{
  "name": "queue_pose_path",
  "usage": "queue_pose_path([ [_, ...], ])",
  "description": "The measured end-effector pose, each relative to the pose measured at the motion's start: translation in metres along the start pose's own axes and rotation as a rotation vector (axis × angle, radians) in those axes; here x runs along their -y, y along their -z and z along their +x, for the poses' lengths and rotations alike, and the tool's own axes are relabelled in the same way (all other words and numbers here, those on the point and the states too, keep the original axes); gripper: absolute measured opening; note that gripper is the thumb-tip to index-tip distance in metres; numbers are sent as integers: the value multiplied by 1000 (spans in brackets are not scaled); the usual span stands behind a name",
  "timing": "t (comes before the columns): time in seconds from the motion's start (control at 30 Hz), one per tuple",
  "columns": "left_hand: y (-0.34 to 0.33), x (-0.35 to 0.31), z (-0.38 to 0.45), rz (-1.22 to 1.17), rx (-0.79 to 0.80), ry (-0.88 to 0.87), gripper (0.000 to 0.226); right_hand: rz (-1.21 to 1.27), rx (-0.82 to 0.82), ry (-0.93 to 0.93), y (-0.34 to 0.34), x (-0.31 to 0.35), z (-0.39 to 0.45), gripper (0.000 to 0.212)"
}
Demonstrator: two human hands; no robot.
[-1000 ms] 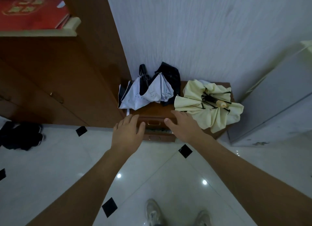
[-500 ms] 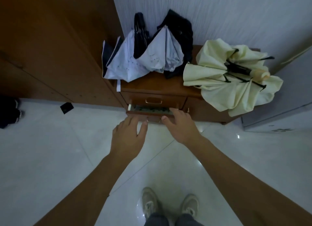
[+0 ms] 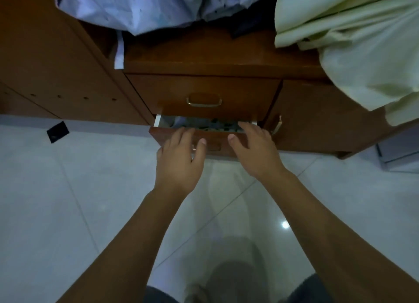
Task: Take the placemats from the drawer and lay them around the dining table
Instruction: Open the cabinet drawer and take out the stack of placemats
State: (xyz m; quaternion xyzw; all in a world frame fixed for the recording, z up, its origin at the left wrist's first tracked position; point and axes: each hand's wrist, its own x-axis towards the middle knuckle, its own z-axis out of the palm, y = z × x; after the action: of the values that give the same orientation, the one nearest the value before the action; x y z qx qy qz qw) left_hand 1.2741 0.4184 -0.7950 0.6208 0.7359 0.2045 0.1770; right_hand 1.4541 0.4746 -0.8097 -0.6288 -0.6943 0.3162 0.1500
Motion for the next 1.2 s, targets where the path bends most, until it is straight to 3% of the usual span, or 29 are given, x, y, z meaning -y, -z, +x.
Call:
queue_pose_path([
  [0.23,-40,39,38,-60,-110,-71,61,-103,-121,122,-51,-44,31,54],
  [0.33,-45,42,52,-59,-84,-99,45,-163,-133,195,-58,-36,45,52],
  [0.5,-60,52,42,12,25,-97,47,-198,-113,137,-58,-26,44,54],
  [0.7,-76,52,52,95,94,-149,37,-216,-120,200,-67,-22,58,55],
  [0.9,-64,43,52,63,30,-167,40,-193,-159,209,-59,-22,63,54],
  [1.2,-61,45,55,189,101,-143,47,-259,-105,192,-65,-32,73,53],
])
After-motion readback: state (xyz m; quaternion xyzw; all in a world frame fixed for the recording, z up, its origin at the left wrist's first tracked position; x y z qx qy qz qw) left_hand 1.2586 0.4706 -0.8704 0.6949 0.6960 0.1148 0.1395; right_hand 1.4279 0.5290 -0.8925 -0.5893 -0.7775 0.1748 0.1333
